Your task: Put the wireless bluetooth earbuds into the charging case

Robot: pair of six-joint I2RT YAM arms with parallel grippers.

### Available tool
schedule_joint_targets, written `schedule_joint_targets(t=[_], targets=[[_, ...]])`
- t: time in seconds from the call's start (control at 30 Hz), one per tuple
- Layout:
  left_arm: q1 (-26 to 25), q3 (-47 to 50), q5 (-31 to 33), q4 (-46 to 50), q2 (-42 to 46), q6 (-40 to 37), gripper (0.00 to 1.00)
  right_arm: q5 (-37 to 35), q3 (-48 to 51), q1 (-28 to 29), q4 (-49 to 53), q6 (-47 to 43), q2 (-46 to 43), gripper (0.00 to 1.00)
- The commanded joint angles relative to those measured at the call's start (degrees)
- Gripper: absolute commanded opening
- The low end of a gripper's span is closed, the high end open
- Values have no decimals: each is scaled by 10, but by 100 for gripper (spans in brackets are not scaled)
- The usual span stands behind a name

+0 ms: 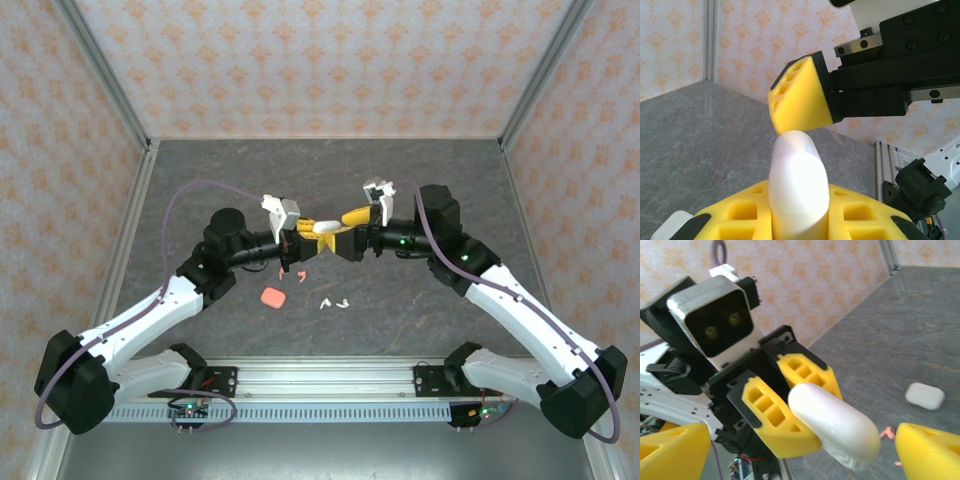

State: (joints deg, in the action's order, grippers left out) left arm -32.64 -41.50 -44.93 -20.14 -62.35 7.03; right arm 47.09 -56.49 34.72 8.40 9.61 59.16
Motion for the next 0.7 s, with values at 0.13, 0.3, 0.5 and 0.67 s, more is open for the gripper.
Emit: schedule_joint_targets(t=[0.13, 0.3, 0.5, 0.67], targets=[[-1, -30, 68, 77, -44, 2, 0, -372, -32, -7, 169, 3, -29, 99], [-1, -55, 94, 69, -150, 90, 0, -513, -19, -8, 208, 47, -30, 99], [-28, -97, 106, 86, -289, 190, 0, -554, 9, -16, 205, 77, -35, 99], [-54, -108, 120, 64, -355, 241, 0, -562, 7, -17, 213, 73, -30, 99]])
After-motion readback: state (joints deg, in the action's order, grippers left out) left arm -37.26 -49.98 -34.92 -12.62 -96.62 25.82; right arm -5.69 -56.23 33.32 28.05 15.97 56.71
